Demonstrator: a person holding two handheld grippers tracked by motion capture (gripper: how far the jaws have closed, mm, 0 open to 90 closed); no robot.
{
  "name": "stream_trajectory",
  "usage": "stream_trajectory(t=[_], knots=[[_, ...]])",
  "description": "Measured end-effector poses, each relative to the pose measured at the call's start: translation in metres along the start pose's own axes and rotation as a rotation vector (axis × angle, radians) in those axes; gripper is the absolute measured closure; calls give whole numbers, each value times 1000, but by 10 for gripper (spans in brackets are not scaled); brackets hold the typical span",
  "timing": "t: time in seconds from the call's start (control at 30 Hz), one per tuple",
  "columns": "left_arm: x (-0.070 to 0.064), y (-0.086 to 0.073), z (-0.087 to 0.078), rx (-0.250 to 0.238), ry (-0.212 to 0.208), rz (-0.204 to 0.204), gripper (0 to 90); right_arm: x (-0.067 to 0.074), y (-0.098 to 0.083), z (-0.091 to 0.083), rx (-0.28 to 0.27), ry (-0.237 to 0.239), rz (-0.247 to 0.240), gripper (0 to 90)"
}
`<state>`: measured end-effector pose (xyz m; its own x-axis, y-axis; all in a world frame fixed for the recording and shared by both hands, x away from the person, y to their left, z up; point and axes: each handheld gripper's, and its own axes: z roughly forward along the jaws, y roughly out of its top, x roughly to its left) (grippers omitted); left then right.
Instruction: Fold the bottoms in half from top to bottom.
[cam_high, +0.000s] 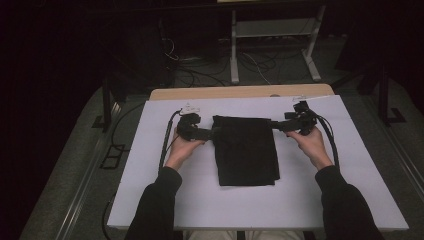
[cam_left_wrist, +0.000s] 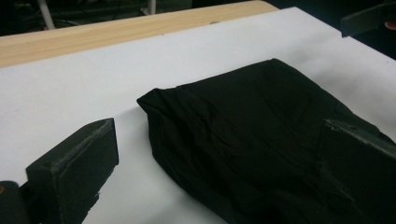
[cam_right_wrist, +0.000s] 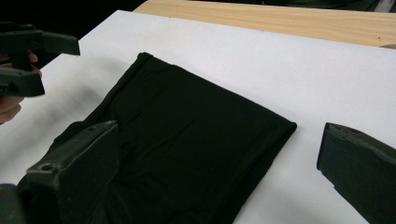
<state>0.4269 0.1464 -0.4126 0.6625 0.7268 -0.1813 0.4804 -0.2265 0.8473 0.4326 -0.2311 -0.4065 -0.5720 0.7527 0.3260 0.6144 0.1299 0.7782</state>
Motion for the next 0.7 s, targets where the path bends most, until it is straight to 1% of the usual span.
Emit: stream_trajectory(t=[0.13, 0.33, 0.43, 0.57, 0.7], knots=[[-5, 0, -5, -12, -6, 13, 0, 3, -6, -8, -3, 1, -10, 0], [-14, -2, -8, -3, -19, 44, 0, 4, -14, -23, -13, -10, -18, 0], [-18, -5, -9, -3, -23, 56, 0, 4, -21, -29, -9, -19, -23, 0], [-21, -9, -13, 3, -25, 61, 0, 5, -29, -38, -13, -32, -20, 0], [-24, -14, -18, -2, -24, 61, 0, 5, -36, -47, -23, -38, -12, 0]])
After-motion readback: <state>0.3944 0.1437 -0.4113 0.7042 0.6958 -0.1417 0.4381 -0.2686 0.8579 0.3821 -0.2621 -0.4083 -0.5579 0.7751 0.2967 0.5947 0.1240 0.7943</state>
